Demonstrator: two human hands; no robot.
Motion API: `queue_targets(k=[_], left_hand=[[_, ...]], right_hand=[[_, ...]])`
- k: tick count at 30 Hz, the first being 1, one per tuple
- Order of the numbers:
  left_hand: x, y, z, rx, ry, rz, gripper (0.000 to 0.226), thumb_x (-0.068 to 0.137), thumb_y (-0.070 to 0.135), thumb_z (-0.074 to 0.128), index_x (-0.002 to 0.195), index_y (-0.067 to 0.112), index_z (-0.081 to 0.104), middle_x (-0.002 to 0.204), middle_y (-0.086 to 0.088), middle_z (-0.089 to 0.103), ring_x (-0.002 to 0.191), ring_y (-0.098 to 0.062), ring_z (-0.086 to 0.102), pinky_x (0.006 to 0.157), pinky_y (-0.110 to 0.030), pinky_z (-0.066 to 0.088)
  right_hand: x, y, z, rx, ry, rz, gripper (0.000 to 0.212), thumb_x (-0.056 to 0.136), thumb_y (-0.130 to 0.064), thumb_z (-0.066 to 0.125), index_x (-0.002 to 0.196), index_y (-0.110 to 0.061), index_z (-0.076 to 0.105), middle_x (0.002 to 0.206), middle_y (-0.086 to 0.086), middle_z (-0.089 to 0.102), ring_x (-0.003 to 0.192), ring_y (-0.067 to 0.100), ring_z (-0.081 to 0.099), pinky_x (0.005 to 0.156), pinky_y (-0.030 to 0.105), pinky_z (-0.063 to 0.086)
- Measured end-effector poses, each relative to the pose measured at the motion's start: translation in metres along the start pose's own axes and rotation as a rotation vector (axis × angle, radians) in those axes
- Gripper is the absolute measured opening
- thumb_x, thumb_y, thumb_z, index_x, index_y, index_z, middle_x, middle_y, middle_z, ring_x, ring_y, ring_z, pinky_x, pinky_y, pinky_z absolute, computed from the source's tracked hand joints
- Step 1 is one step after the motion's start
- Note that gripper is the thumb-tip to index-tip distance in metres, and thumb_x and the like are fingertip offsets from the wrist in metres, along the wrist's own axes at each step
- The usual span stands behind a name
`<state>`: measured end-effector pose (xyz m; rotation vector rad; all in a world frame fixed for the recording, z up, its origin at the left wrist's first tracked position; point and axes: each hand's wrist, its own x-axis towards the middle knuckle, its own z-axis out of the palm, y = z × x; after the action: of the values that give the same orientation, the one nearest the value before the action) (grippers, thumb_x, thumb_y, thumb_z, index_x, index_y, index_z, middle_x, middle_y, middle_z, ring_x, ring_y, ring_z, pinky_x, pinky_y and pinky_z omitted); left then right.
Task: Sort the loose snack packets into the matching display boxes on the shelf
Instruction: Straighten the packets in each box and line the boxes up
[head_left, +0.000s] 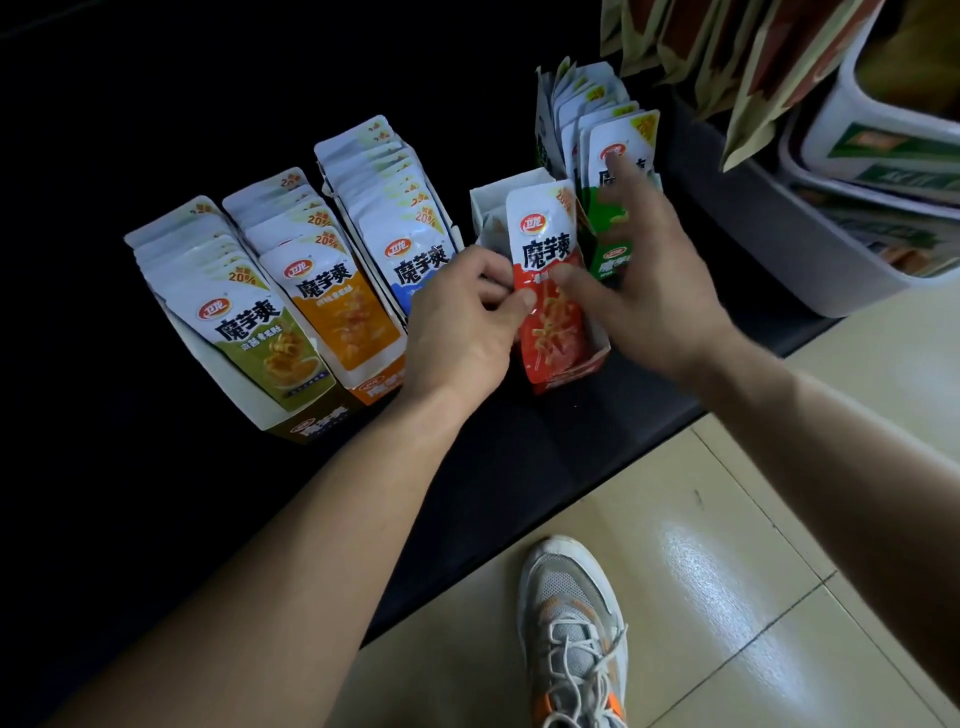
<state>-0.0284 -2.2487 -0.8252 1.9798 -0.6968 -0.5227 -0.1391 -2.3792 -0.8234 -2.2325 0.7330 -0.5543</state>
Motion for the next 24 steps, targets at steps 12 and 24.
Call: queue_targets(k=[12,24], left_hand=[[-0.002,-0.009,-0.005,0.054,0.153,-0.009,0.038,0.092,0.037,0.072,0.121,0.023,0.053,0.077,0.013,0.064,0.074,-0.015,0.070,0.073,-0.041,0.059],[0.024,-0.005,-0.010,0.150,0.053,0.166,0.009,0.094,0.022,0.070,0.099,0.020,0.076,0.088,0.005,0.064,0.084,-0.011,0.058,0.078,-0.026,0.046]], right_hand=[[0.060,-0.017,-0.045,-0.177,-0.311,-0.133,0.030,0.079,-0.024,0.082,0.093,-0.029,0.056,0.083,-0.019,0.058,0.074,-0.014,0.054,0.058,0.009,0.037],[0.032,-0.010,-0.018,-0.466,-0.256,-0.301,0.077,0.070,-0.028,0.083,0.136,-0.024,0.043,0.135,0.003,0.047,0.122,0.029,0.043,0.095,0.040,0.041]])
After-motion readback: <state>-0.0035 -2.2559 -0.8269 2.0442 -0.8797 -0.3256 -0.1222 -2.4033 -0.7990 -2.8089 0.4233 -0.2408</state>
